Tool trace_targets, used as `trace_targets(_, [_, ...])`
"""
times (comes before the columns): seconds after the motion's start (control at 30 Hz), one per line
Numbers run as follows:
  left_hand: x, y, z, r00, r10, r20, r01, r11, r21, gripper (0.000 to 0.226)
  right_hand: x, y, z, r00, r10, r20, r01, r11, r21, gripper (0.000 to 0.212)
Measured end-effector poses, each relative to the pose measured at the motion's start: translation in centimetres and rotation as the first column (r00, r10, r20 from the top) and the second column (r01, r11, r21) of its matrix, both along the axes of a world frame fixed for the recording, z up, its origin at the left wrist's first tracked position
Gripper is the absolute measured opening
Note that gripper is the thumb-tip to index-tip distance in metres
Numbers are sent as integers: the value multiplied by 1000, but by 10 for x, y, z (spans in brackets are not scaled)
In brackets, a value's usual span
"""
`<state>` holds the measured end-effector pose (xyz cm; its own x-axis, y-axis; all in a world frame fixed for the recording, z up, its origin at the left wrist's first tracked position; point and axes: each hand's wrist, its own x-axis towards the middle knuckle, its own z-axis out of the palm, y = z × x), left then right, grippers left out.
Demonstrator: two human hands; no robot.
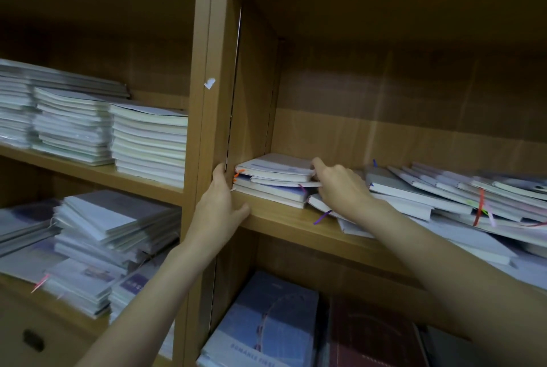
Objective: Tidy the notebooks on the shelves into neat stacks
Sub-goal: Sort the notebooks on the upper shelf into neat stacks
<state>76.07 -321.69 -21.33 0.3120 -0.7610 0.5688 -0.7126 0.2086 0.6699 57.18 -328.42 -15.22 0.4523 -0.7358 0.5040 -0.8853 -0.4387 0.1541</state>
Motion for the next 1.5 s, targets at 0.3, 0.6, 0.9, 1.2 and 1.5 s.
trace_targets(0.3, [-2, -2, 11, 997, -39, -60, 44, 995, 90, 92, -5, -13, 14, 999, 41, -6, -39, 990, 134, 32])
trace_targets(0.6, [6, -7, 13, 995, -82, -65, 90, 987, 131, 92, -42, -17, 72, 987, 147, 61, -135, 976, -171, 37])
trace_targets(0.9, [-31, -16, 13, 943, -65, 327, 116, 984, -137, 46, -90, 3, 53, 982, 143, -125, -131, 987, 95, 33])
trace_targets(1.2, [-31, -33, 19, 675, 157, 721, 62, 962, -267, 46, -121, 5, 52, 904, 407, -128, -427, 865, -266, 25])
trace_targets(1.5, [-71, -48, 30, 828, 43, 559, 38, 990, -133, 41, -226, 42, 88, 993, -47, 108, 106, 761, -640, 30])
